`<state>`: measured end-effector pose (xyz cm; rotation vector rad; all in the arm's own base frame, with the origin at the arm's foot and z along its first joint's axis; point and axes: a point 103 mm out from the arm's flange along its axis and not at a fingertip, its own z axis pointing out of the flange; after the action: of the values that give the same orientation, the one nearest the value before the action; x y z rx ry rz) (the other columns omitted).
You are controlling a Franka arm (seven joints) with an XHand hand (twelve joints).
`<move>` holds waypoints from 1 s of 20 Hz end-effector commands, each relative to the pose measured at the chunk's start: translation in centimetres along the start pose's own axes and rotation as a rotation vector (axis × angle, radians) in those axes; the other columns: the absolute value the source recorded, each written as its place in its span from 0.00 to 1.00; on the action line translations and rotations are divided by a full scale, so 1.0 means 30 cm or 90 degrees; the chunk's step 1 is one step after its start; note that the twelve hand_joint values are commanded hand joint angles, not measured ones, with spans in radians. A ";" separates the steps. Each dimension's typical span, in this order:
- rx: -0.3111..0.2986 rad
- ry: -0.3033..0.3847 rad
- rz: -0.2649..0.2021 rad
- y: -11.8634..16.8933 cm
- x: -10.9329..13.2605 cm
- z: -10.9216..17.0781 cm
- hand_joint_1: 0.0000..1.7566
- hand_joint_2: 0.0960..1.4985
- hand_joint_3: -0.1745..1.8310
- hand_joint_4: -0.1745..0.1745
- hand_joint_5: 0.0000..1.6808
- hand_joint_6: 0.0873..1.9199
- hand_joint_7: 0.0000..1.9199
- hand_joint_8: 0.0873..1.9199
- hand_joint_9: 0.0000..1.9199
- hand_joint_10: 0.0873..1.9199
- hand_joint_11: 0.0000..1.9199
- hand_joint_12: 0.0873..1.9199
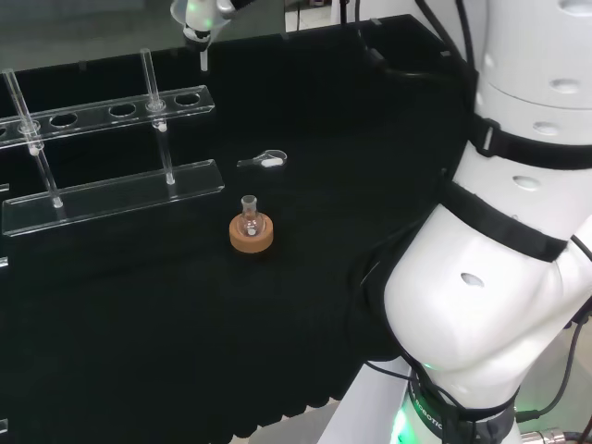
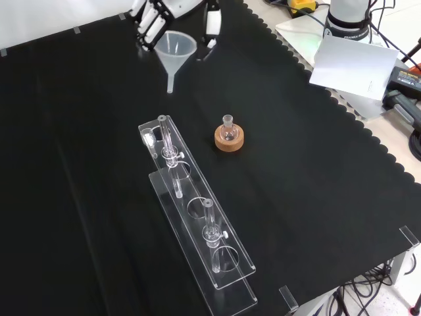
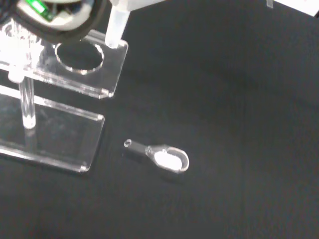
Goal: Place the funnel on the round-bottom flask.
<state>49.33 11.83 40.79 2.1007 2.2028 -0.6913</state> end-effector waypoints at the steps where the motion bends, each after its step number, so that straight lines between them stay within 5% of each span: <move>1: 0.007 0.007 0.025 -0.110 -0.014 0.025 0.50 0.43 0.39 0.52 0.37 0.26 0.32 0.32 0.45 0.22 0.25 0.67; 20: 0.071 0.013 0.067 -0.288 0.027 0.274 0.50 0.44 0.40 0.51 0.36 0.28 0.32 0.32 0.45 0.22 0.26 0.67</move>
<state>40.67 9.74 36.96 2.2123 2.1257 -0.8098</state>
